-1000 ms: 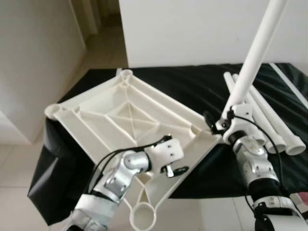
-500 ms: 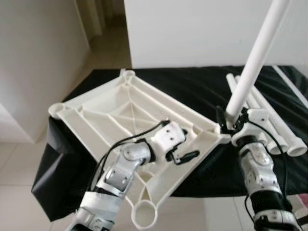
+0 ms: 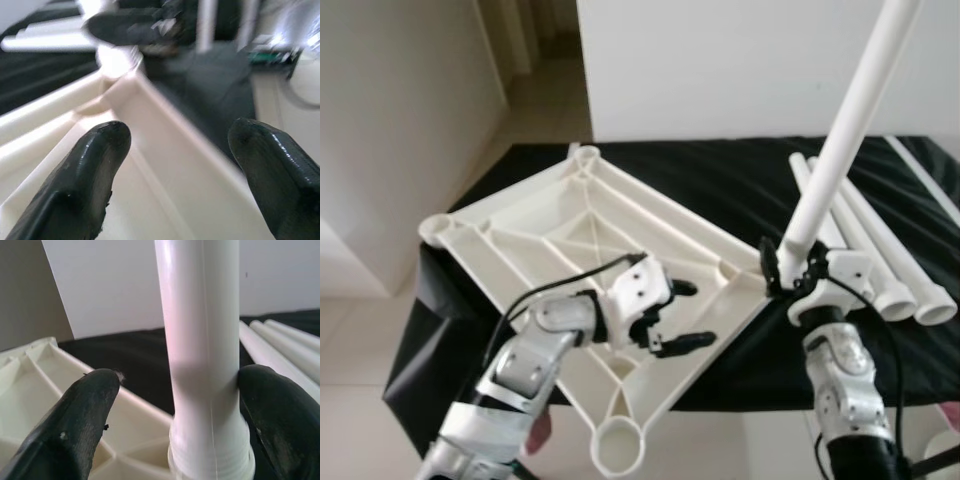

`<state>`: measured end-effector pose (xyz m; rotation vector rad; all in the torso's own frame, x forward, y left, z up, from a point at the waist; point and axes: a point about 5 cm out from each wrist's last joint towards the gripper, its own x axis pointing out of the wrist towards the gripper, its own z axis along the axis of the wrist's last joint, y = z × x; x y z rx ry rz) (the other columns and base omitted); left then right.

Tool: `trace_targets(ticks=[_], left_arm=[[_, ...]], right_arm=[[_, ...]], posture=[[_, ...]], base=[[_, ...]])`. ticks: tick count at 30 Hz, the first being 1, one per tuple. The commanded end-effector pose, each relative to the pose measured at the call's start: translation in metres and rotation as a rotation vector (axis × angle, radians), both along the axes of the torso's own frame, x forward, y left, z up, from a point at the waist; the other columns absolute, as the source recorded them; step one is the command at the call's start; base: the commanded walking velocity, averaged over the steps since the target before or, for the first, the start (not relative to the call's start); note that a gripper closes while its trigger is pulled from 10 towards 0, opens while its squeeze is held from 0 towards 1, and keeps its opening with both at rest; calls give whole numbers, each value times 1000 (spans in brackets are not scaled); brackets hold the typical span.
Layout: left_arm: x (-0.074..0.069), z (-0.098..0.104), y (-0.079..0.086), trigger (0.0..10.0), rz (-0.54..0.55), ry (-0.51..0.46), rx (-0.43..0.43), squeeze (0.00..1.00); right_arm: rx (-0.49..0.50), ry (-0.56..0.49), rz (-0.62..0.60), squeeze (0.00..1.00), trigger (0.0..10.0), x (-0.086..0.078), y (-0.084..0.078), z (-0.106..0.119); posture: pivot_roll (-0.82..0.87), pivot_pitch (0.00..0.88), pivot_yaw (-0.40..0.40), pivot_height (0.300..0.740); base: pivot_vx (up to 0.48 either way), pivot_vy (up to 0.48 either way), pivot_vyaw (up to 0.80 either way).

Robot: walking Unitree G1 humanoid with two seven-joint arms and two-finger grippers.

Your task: Building children table

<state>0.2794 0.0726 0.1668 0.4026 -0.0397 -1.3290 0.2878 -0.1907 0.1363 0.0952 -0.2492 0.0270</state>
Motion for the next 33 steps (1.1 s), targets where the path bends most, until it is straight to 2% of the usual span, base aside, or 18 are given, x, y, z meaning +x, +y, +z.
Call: trace_targets(ticks=[1, 5, 8, 10, 12, 19, 20, 24, 25, 27, 33], left_arm=[[-4, -2, 5, 10000, -49, 24, 8, 0], [-3, -2, 10, 10000, -40, 41, 4, 0], [-4, -1, 24, 10000, -44, 77, 15, 0], [-4, -1, 24, 10000, -44, 77, 15, 0], [-6, -1, 32, 10000, -44, 106, 25, 0], [-8, -7, 45, 10000, -34, 118, 81, 0], [-7, -7, 51, 10000, -21, 124, 96, 0], [-6, -6, 55, 10000, -12, 123, 106, 0], [-4, -4, 65, 10000, 15, 134, 128, 0], [-4, -4, 65, 10000, 15, 134, 128, 0], [-3, -2, 81, 10000, 39, 153, 154, 0]], right_arm=[[13, 20, 10, 0, 10000, -3, 6, -2], [29, 34, 15, 0, 10000, -6, 10, -6], [55, 72, 11, 0, 10000, -16, 21, -16], [55, 72, 11, 0, 10000, -16, 21, -16], [80, 101, -6, 0, 10000, -21, 25, -22], [95, 163, -51, 0, 10000, -28, 24, -32], [98, 173, -61, 0, 10000, -26, 20, -32], [102, 174, -65, 0, 10000, -23, 17, -31], [86, 179, -70, 0, 10000, -16, 10, -28], [86, 179, -70, 0, 10000, -16, 10, -28], [34, 171, -63, 0, 10000, 0, -2, -19]], posture=[[34, 0, 24, 740], [34, 0, 23, 740], [36, 0, 15, 740], [36, 0, 15, 740], [41, 0, 9, 740], [45, 0, 2, 740], [48, 0, -2, 740], [52, 0, -3, 740], [56, 0, -5, 740], [56, 0, -5, 740], [61, 0, -5, 740]], base=[[0, 0, 0], [0, 0, 0], [0, 0, 0], [0, 0, 0], [0, 0, 0], [0, 0, 0], [0, 0, 0], [0, 0, 0], [0, 0, 0], [0, 0, 0], [0, 0, 0]])
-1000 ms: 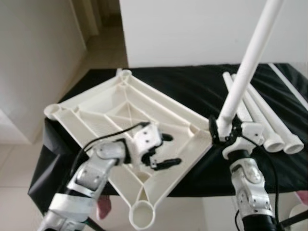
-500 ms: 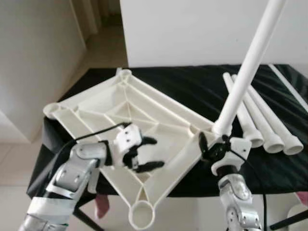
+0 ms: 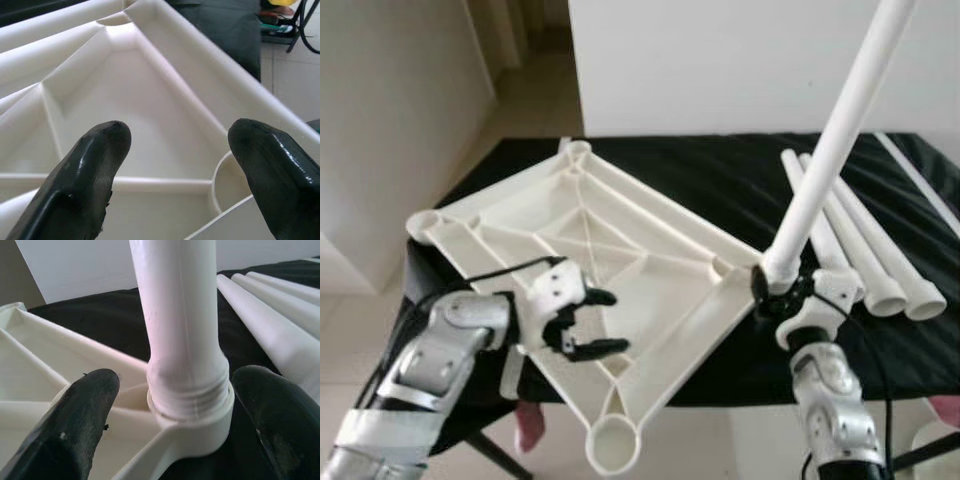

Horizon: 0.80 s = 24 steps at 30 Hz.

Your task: Building children table

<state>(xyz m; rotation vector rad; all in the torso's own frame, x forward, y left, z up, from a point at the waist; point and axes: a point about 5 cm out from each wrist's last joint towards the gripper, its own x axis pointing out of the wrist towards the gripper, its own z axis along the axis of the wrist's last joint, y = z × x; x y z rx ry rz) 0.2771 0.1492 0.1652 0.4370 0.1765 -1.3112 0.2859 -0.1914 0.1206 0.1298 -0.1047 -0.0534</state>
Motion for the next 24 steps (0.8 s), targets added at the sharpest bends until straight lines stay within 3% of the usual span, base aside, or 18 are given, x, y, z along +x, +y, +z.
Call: trace_targets(ticks=[1, 8, 12, 16, 24], left_arm=[[0, 0, 8, 10000, -4, 28, 14, 0], [7, 0, 20, 10000, 22, 19, 72, 0], [16, -6, 24, 10000, 40, -36, 186, 0], [20, -11, 25, 10000, 46, -67, 252, 0], [19, -10, 30, 10000, 9, -80, 274, 0]], right_arm=[[-25, 22, 8, 0, 10000, 5, -4, -2], [-66, 32, 22, 0, 10000, 19, -17, 1], [-90, 33, 28, 0, 10000, 40, -32, 8], [-79, 22, 36, 0, 10000, 47, -33, 12], [-63, -21, 65, 0, 10000, 47, -26, 15]], posture=[[61, 0, -5, 740], [65, 0, -5, 740], [64, 0, 2, 740], [67, 0, 3, 740], [64, 0, 12, 740]], base=[[0, 0, 0], [0, 0, 0], [0, 0, 0], [0, 0, 0], [0, 0, 0]])
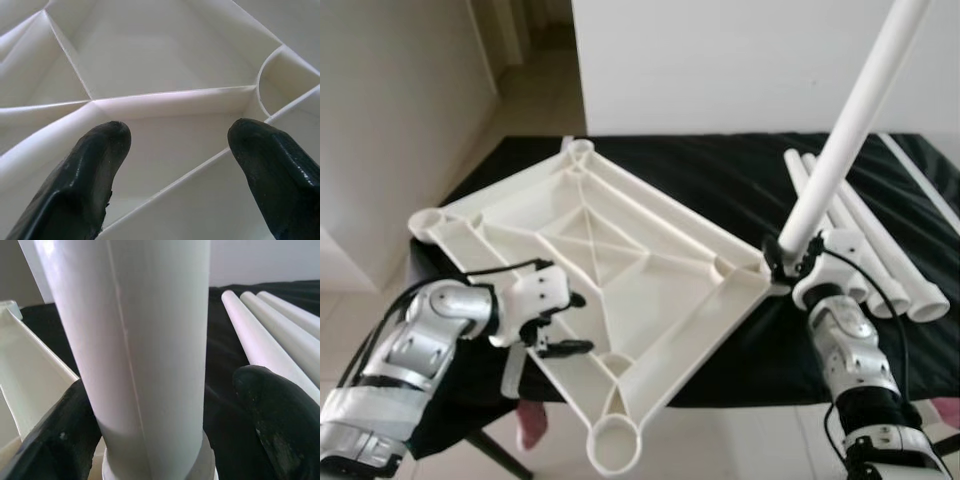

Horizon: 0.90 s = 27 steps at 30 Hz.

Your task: Building children table

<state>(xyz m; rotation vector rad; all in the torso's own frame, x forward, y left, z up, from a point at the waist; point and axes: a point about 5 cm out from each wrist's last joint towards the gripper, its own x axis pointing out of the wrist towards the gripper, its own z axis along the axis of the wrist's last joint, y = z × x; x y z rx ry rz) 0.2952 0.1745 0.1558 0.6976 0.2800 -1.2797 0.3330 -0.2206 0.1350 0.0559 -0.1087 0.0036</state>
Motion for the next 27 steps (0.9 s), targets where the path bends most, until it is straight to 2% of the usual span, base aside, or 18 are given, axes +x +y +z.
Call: trace_targets(ticks=[1, 4, 5, 9, 15, 19, 27], left_arm=[[1, 0, 6, 10000, 7, -4, 25, 0], [-1, 3, 10, 10000, -6, 11, 12, 0], [-3, 9, 14, 10000, -20, 34, -21, 0], [-4, 12, 16, 10000, -28, 49, -32, 0], [-4, 6, 17, 10000, -38, 14, 20, 0], [-2, -5, 17, 10000, -26, -14, 100, 0], [1, -15, 17, 10000, -18, -33, 164, 0]], right_arm=[[15, -17, 18, 0, 10000, -1, 4, -1], [16, -17, 17, 0, 10000, 0, 3, -3], [15, -20, 19, 0, 10000, 1, 3, -2], [15, -25, 26, 0, 10000, 2, 4, -1], [18, -30, 42, 0, 10000, 1, 7, -2], [25, -49, 65, 0, 10000, -5, 15, -1], [46, -68, 89, 0, 10000, -17, 20, 1]], posture=[[63, 0, 14, 740], [58, 0, 19, 740], [59, 0, 23, 740], [61, 0, 24, 740], [69, 0, 19, 740], [72, 0, 14, 740], [67, 0, 15, 740]], base=[[0, 0, 0], [0, 0, 0], [0, 0, 0], [0, 0, 0], [0, 0, 0], [0, 0, 0], [0, 0, 0]])
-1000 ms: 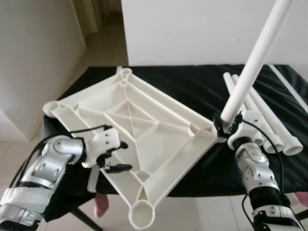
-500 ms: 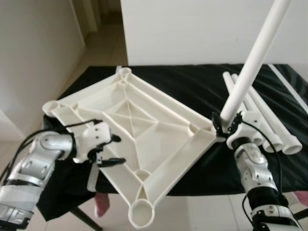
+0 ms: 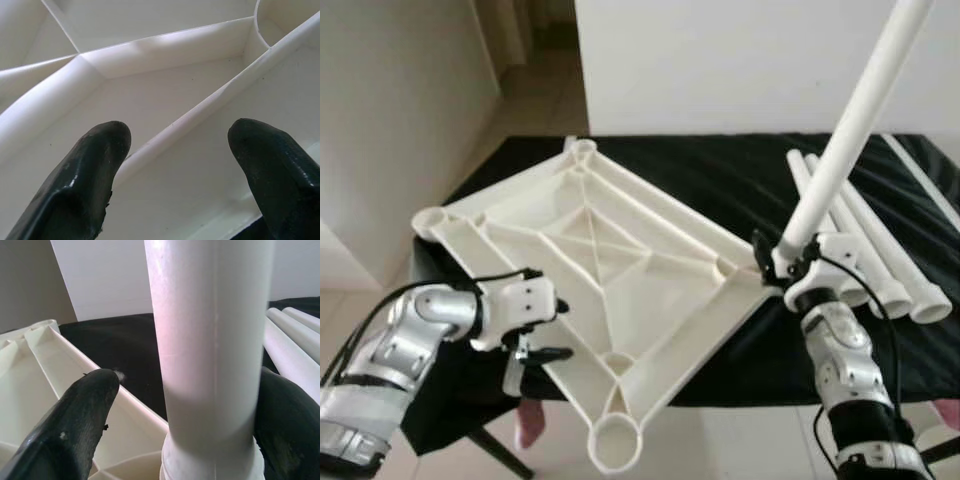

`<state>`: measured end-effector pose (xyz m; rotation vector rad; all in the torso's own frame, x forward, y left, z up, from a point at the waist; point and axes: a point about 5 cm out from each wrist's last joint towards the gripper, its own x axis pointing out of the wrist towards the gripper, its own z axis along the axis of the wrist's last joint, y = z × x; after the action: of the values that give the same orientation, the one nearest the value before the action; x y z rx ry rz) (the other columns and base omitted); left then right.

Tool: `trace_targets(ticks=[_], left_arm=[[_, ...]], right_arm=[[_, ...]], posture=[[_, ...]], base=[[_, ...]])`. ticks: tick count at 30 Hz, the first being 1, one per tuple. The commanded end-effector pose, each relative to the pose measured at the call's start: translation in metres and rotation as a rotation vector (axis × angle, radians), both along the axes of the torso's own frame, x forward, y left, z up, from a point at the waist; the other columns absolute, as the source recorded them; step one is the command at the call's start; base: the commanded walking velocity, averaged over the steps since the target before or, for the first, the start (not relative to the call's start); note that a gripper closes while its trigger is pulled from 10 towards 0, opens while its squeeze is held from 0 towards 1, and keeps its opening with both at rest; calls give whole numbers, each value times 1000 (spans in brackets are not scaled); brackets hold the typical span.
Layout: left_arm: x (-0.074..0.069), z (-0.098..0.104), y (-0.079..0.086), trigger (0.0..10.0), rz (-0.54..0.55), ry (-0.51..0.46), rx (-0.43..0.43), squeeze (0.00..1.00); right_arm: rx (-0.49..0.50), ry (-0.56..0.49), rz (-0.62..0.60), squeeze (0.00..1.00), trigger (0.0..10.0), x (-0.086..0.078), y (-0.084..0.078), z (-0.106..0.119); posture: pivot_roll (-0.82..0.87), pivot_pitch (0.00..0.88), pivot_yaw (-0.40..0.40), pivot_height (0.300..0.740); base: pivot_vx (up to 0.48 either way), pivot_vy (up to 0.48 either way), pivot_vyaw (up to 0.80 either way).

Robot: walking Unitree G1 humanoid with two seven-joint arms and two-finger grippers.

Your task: Building children table

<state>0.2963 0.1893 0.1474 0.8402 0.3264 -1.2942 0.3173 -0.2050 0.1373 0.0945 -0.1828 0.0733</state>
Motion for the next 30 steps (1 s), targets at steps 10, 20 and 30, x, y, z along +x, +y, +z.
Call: trace_targets(ticks=[10, 20, 30], left_arm=[[20, -19, -5, 10000, 149, -23, 29, 0], [43, -28, -5, 10000, 442, 12, -18, 0], [64, -28, -3, 10000, 789, 31, -102, 0]], right_arm=[[81, -22, 61, 0, 10000, -23, 9, 9], [157, -2, -17, 0, 10000, -33, -5, 8], [162, 6, -11, 0, 10000, -37, -2, 12]], posture=[[45, 0, 23, 740], [30, 0, 33, 740], [24, 0, 33, 740]], base=[[0, 0, 0], [0, 0, 0], [0, 0, 0]])
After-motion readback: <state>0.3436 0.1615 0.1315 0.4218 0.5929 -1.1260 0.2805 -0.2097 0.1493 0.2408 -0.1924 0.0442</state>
